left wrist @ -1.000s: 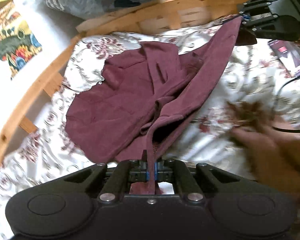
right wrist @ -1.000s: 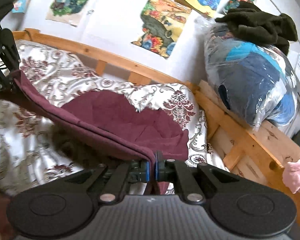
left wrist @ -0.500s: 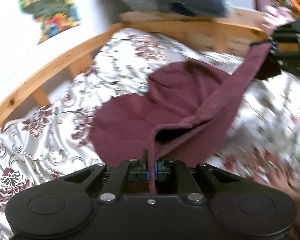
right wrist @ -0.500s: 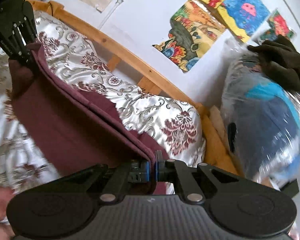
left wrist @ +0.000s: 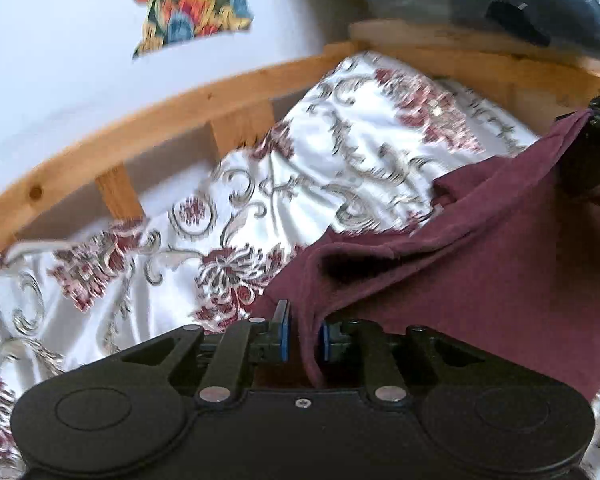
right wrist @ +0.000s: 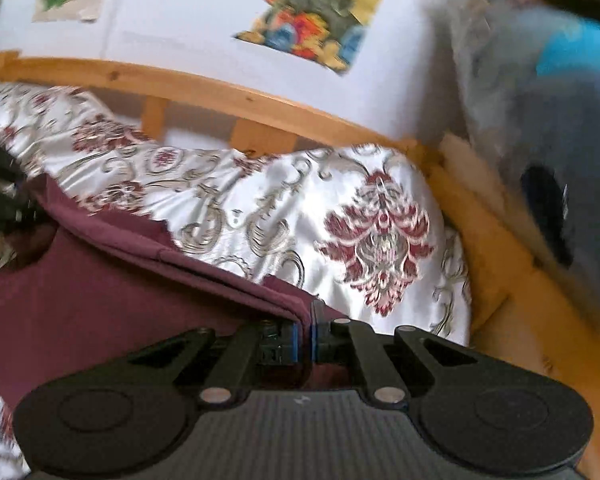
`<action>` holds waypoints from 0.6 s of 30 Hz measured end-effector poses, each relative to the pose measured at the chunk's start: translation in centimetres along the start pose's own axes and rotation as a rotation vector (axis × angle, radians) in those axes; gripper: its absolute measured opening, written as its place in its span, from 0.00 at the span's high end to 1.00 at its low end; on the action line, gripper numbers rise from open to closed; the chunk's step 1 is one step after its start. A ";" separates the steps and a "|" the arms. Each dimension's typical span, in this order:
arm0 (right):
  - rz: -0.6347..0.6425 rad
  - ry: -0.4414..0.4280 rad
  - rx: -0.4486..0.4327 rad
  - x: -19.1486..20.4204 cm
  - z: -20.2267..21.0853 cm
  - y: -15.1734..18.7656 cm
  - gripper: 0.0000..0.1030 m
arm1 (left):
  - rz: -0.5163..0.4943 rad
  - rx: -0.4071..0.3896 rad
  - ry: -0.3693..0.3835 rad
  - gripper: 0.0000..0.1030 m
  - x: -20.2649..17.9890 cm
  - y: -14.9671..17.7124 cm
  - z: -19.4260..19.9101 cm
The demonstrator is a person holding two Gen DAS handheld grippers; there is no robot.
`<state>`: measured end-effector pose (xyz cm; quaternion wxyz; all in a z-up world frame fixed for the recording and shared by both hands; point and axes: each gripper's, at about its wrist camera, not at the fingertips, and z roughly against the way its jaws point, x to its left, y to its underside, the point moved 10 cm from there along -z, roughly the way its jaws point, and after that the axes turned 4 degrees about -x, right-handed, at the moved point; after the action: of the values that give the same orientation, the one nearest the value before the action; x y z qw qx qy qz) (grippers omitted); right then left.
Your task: Fold small clothes
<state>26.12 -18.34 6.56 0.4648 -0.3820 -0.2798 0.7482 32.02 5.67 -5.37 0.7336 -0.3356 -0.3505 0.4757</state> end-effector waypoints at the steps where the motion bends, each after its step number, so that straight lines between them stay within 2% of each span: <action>1: -0.020 -0.001 0.011 -0.2 -0.7 0.4 0.93 | 0.026 0.009 0.006 0.79 0.0 0.2 -0.7; 2: -0.043 -0.001 0.022 -0.5 -1.4 0.8 0.93 | 0.063 0.014 0.019 0.77 0.1 0.4 -1.2; 6: -0.150 -0.020 0.055 -1.2 -3.1 2.1 0.90 | 0.179 0.030 0.044 0.58 1.1 1.4 -2.2; 8: -0.198 -0.032 0.064 -1.5 -3.5 2.7 0.79 | 0.216 0.031 0.057 0.49 1.6 1.7 -2.2; 9: -0.222 -0.044 0.064 -1.6 -3.6 2.8 0.65 | 0.234 0.030 0.055 0.38 1.9 1.8 -2.2; 10: -0.250 -0.058 0.056 -1.6 -3.6 2.9 0.43 | 0.254 0.031 0.049 0.24 2.3 2.0 -2.2; 11: -0.297 -0.072 0.036 -1.9 -3.4 3.2 0.32 | 0.270 0.031 0.044 0.19 2.6 2.2 -2.2; 12: -0.346 -0.077 0.010 -2.2 -3.0 3.3 0.13 | 0.282 0.033 0.041 0.15 2.8 2.4 -2.2; 13: -0.391 -0.084 -0.016 -2.4 -2.6 3.5 0.04 | 0.287 0.038 0.044 0.14 2.9 2.7 -2.3; 16: -0.476 -0.091 -0.088 -3.2 -1.1 4.2 0.00 | 0.288 0.058 0.025 0.11 3.4 3.1 -2.6; 18: -0.471 -0.063 -0.109 -3.5 -0.2 4.7 0.00 | 0.309 0.065 0.031 0.09 3.8 3.0 -2.6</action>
<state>25.00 -23.41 3.92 0.5962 -0.3071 -0.4157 0.6144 33.90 9.82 -8.50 0.6673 -0.3690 -0.2678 0.5888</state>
